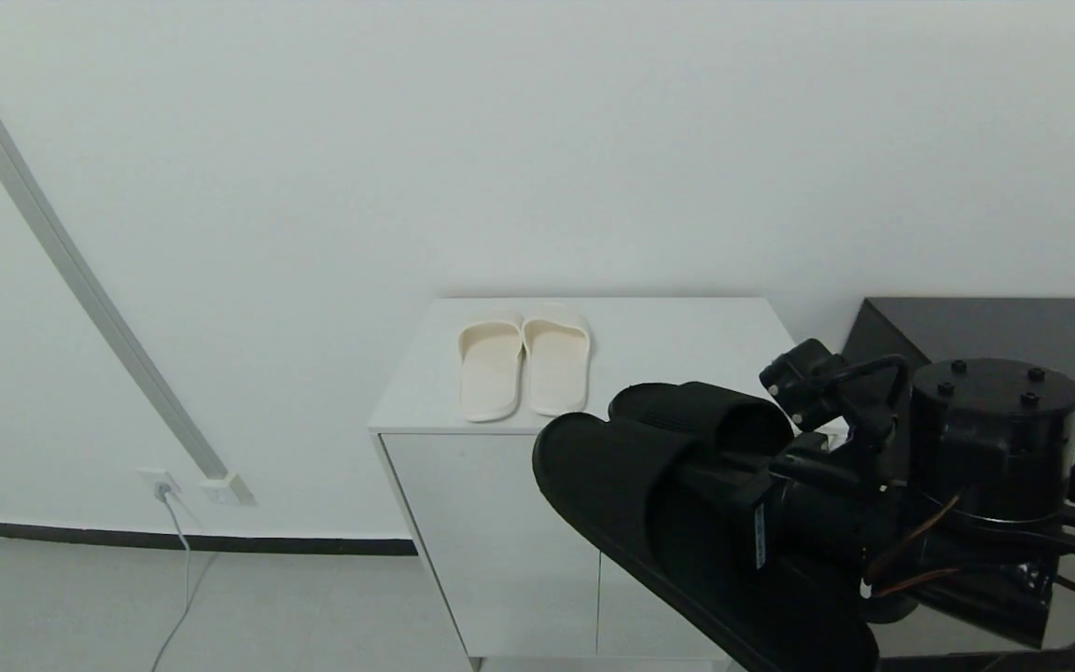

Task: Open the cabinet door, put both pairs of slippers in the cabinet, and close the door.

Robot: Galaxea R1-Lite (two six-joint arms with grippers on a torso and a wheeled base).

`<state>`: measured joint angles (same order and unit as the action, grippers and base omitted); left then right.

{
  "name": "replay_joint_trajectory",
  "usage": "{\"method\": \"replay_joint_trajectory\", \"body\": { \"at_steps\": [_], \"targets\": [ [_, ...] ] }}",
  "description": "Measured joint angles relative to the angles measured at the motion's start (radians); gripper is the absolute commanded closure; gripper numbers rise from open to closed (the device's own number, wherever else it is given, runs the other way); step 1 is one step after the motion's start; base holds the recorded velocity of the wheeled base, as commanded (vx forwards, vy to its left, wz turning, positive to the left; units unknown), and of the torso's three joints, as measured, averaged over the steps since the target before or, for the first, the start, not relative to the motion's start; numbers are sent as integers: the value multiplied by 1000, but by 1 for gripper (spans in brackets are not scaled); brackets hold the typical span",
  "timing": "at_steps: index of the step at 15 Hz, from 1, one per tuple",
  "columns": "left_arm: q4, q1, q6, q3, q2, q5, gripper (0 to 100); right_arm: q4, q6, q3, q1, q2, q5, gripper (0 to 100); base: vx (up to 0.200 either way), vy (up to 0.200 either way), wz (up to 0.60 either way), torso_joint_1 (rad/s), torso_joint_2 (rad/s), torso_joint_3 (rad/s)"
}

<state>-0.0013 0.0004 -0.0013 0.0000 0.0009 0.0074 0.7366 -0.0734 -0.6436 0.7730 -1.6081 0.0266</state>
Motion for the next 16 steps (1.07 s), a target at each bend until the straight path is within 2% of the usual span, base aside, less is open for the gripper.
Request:
{"method": "replay_joint_trajectory", "body": {
  "at_steps": [11,16],
  "targets": [
    [0,1,0,0,0,1,100,1,3,12,-2,-7,3,100,0,0,0,-5,7,7],
    [0,1,0,0,0,3,100,1,4,29,0,-6,2,100,0,0,0,-152,339,185]
  ]
}}
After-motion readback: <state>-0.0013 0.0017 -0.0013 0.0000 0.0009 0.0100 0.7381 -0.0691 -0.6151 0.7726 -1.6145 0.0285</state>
